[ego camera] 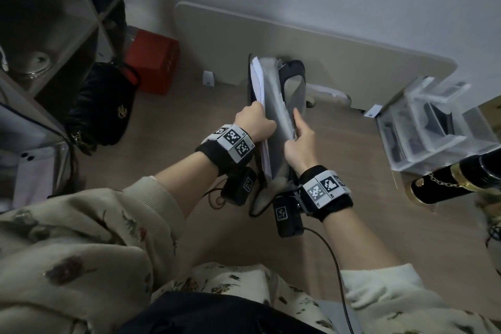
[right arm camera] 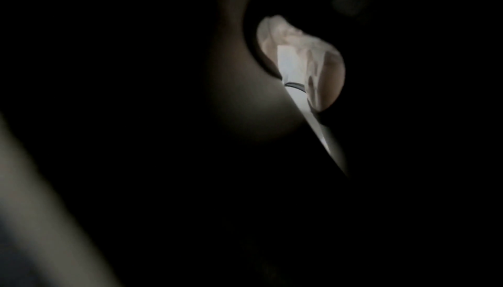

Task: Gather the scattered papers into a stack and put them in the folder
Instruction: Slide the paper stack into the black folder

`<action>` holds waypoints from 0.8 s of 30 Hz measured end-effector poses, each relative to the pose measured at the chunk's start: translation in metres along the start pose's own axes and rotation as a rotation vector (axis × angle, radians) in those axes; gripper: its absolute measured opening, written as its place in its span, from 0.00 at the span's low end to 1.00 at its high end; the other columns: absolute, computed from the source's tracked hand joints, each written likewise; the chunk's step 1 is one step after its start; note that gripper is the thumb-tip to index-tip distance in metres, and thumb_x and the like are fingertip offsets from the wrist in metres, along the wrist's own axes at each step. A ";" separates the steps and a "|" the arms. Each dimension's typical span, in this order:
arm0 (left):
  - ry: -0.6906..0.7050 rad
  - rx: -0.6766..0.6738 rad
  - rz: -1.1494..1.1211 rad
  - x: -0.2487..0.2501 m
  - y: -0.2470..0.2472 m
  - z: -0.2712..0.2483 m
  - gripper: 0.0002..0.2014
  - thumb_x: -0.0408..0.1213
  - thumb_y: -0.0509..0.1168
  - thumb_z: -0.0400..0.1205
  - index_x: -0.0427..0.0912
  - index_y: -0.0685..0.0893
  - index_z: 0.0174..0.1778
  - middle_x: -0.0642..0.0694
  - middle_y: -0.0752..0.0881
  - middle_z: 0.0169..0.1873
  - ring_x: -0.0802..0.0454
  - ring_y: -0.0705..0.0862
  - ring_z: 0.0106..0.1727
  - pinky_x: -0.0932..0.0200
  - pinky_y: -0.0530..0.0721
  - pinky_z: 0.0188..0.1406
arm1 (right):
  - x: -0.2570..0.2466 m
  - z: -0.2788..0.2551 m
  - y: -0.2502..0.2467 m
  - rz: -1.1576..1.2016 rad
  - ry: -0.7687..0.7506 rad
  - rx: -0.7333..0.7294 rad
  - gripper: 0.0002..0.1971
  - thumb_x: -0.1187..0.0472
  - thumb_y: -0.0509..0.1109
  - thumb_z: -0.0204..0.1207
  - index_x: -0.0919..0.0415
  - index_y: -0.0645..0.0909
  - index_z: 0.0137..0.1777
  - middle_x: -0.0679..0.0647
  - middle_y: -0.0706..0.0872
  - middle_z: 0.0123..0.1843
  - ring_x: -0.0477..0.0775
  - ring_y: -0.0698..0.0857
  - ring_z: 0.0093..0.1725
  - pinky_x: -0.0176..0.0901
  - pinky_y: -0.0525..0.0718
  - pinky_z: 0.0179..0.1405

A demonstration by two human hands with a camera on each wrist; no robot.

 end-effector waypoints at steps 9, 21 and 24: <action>-0.012 -0.038 0.194 0.007 0.016 0.013 0.39 0.32 0.62 0.77 0.31 0.47 0.80 0.36 0.81 0.55 0.40 0.82 0.53 0.52 0.75 0.41 | -0.002 0.004 -0.006 -0.081 -0.038 -0.003 0.42 0.76 0.57 0.67 0.48 0.63 0.81 0.53 0.78 0.73 0.57 0.77 0.71 0.33 0.72 0.64; 0.054 0.069 0.383 0.001 0.021 0.044 0.41 0.40 0.57 0.82 0.38 0.36 0.83 0.41 0.46 0.84 0.38 0.81 0.63 0.49 0.72 0.47 | 0.001 0.005 -0.005 -0.091 -0.007 -0.052 0.47 0.70 0.57 0.59 0.33 0.58 0.78 0.49 0.83 0.68 0.66 0.87 0.51 0.62 0.87 0.53; 0.046 -0.024 0.291 0.002 0.022 0.053 0.41 0.43 0.55 0.84 0.40 0.33 0.82 0.38 0.53 0.83 0.37 0.80 0.64 0.45 0.78 0.58 | 0.002 0.006 -0.007 -0.104 0.002 -0.053 0.47 0.70 0.58 0.59 0.36 0.58 0.79 0.48 0.81 0.71 0.61 0.86 0.58 0.58 0.85 0.60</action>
Point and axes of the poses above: each hand's wrist, its own z-axis towards the middle knuckle, its own y-axis out of the palm, x = y × z, the point moved 7 cm from there along z, towards the middle knuckle
